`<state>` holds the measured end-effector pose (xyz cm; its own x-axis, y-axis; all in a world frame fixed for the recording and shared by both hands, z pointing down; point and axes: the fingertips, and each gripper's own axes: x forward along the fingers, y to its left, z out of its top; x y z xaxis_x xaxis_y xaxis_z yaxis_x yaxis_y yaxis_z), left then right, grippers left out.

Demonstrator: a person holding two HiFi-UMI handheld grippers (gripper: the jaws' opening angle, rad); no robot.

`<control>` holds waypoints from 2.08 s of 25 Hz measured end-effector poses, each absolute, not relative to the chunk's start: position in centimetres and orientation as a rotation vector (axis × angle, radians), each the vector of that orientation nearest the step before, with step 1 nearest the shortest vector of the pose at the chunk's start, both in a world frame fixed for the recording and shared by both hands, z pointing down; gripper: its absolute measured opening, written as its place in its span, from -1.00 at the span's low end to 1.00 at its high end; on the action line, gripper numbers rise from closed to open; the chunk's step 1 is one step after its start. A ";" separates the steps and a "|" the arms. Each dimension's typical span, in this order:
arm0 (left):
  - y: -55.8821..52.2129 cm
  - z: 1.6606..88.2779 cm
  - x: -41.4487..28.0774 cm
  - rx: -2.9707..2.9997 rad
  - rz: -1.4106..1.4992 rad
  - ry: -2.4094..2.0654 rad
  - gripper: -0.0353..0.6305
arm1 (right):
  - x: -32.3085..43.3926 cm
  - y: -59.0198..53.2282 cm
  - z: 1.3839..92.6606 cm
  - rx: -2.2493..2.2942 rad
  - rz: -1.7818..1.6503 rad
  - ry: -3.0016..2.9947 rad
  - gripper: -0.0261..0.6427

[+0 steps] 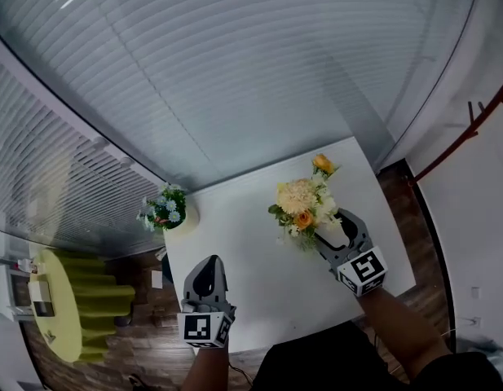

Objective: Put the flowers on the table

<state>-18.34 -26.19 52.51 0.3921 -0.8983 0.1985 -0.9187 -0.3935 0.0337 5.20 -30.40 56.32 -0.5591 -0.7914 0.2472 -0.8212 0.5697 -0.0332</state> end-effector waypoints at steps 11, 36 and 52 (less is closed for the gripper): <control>-24.6 49.2 -18.6 2.551 0.183 -1.677 -0.88 | 7.2 -27.4 51.8 1.350 0.186 -2.611 0.02; -23.5 44.9 -20.0 2.577 0.066 -1.701 -0.88 | 8.7 -26.1 44.7 1.425 0.016 -2.632 -0.86; -23.5 46.1 -20.1 2.582 0.145 -1.686 -0.88 | 8.8 -26.7 45.5 1.437 0.036 -2.625 -0.86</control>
